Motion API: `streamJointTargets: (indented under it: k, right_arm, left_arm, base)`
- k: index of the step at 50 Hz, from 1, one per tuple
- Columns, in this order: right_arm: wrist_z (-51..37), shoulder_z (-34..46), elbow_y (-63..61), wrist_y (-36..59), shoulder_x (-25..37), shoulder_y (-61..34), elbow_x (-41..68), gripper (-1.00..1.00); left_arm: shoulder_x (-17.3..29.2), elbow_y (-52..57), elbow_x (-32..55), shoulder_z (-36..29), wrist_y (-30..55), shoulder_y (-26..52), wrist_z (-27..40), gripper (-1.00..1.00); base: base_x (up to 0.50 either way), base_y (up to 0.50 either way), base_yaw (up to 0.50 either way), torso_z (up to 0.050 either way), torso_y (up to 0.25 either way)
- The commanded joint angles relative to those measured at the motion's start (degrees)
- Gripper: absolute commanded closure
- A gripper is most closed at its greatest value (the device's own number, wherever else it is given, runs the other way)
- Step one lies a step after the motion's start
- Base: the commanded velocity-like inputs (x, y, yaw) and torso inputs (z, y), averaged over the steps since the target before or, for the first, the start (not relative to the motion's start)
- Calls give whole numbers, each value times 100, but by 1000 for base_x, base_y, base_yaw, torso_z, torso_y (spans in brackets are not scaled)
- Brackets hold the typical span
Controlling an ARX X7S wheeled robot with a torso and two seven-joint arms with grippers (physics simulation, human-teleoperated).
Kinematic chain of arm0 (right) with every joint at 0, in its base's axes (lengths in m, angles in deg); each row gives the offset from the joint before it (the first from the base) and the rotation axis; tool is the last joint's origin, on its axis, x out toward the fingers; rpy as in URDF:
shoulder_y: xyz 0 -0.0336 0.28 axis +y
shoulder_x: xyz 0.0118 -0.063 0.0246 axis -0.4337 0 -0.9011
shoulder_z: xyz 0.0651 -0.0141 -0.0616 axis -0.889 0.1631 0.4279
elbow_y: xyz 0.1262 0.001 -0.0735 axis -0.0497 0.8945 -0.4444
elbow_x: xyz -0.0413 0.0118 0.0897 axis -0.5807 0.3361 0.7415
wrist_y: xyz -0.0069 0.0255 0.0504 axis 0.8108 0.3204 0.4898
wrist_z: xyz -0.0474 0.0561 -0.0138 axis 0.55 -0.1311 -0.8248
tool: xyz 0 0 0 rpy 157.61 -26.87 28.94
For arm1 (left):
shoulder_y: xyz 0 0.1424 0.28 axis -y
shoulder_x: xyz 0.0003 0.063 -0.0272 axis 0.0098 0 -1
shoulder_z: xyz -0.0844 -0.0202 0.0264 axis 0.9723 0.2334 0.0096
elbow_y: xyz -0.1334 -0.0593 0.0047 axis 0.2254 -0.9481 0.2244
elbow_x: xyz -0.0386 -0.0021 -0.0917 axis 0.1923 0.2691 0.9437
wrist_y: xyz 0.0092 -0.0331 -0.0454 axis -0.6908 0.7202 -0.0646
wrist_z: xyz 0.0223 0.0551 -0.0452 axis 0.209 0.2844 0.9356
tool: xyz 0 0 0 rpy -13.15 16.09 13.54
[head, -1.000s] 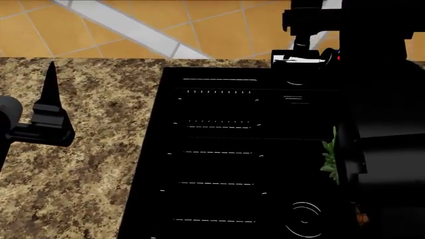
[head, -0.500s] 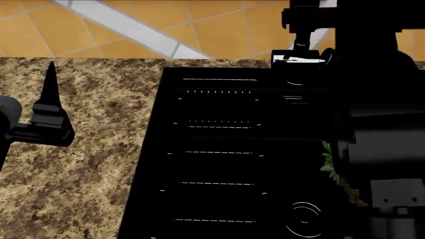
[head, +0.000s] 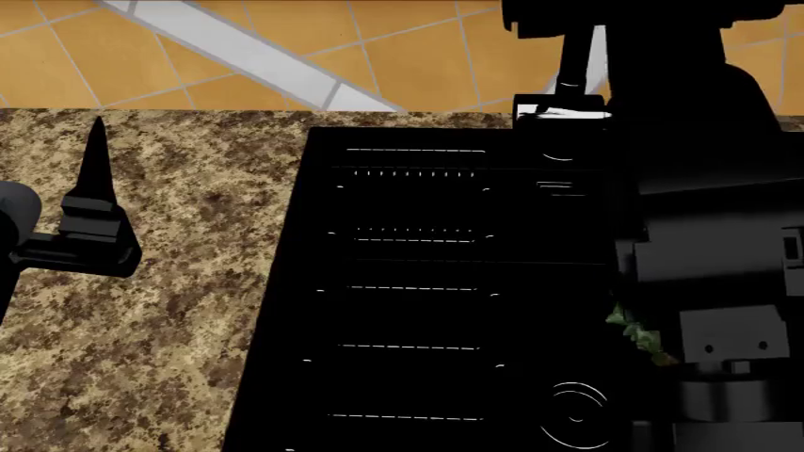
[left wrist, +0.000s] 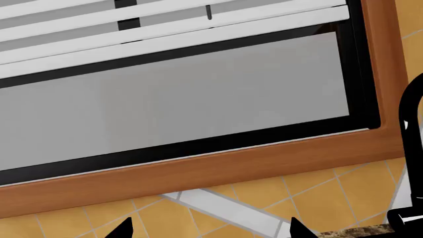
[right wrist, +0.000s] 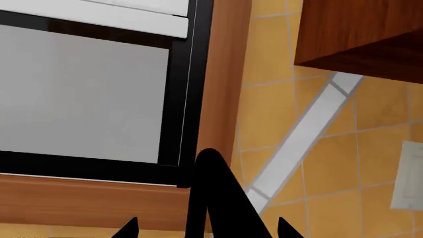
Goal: Turn the sink spout to the left.
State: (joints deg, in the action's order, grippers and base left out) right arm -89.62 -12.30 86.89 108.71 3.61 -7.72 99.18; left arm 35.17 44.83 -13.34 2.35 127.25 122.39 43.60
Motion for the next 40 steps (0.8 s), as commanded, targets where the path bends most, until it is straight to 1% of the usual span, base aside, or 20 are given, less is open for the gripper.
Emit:
streamJointTargets:
  k: [1, 2, 8, 10, 12, 15, 40]
  right_arm:
    - [57, 53, 16, -37, -74, -5, 60, -100]
    - [3, -25, 60, 83, -99, -3, 120, -100]
    - [-14, -23, 89, 62, -110, 28, 135, -100]
    - [21, 37, 200, -291, -102, 98, 55, -100]
    - [21, 42, 101, -79, -106, 24, 93, -100]
    - [35, 58, 100, -63, -113, 2, 104, -100]
    - [92, 227, 258, -253, -254, 15, 130, -100]
  left_arm:
    - [10, -2, 22, -4, 3, 6, 13, -100]
    - [14, -12, 21, -3, -13, 4, 8, -100]
    - [20, -3, 37, -8, 9, 14, 15, -100]
    - [23, -7, 40, -13, 11, 21, 13, -100]
    - [25, -28, 38, -13, -14, 16, 10, -100]
    - [26, -35, 41, -13, -13, 20, 16, -100]
    - [50, -50, 77, -49, -61, 31, 10, -100]
  base:
    - [0, 0, 0, 0, 0]
    - [0, 0, 0, 0, 0]
    - [0, 0, 0, 0, 0]
    - [0, 0, 0, 0, 0]
    - [0, 0, 0, 0, 0]
    - [0, 0, 0, 0, 0]
    - [0, 0, 0, 0, 0]
